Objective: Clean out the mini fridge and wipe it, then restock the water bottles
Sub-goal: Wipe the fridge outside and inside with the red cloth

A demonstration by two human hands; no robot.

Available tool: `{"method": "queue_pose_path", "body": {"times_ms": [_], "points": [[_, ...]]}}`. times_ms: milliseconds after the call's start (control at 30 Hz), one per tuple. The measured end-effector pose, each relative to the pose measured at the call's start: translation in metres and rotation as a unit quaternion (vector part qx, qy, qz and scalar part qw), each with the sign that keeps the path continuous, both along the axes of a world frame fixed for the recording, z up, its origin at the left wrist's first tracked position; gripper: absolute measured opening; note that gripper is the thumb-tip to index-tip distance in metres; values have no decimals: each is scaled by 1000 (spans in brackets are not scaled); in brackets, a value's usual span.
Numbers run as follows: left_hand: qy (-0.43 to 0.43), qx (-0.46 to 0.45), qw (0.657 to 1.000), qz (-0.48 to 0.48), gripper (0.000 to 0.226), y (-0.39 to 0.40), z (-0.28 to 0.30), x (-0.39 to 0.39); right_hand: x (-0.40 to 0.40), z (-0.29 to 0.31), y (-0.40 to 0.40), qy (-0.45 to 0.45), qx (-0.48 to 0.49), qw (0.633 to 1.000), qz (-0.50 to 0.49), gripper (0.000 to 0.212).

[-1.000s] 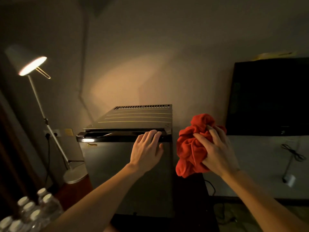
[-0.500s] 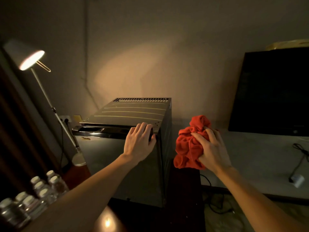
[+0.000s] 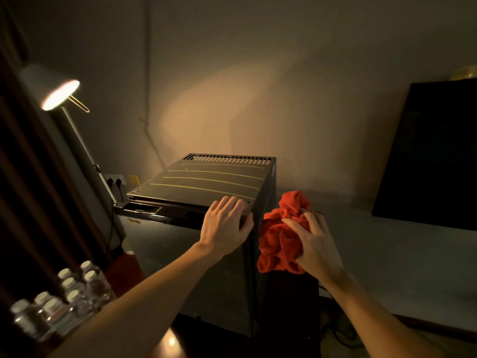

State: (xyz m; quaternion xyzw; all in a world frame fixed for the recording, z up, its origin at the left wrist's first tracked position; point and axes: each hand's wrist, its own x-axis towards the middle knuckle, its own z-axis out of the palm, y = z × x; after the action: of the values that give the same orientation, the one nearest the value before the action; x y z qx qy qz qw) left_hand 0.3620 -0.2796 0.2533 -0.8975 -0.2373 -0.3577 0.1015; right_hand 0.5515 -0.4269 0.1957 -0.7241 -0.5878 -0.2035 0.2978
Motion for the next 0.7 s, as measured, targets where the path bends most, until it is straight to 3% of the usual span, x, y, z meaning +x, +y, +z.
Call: {"method": "queue_pose_path", "body": {"times_ms": [233, 400, 700], "points": [[-12, -20, 999, -24, 25, 13, -5, 17, 18, 11, 24, -25, 14, 999, 18, 55], [-15, -7, 998, -52, 20, 14, -8, 17, 40, 4, 41, -15, 7, 1000, -3, 56], [-10, -25, 1000, 14, 21, 2, -7, 20, 63, -6, 31, 15, -13, 998, 60, 57]]}}
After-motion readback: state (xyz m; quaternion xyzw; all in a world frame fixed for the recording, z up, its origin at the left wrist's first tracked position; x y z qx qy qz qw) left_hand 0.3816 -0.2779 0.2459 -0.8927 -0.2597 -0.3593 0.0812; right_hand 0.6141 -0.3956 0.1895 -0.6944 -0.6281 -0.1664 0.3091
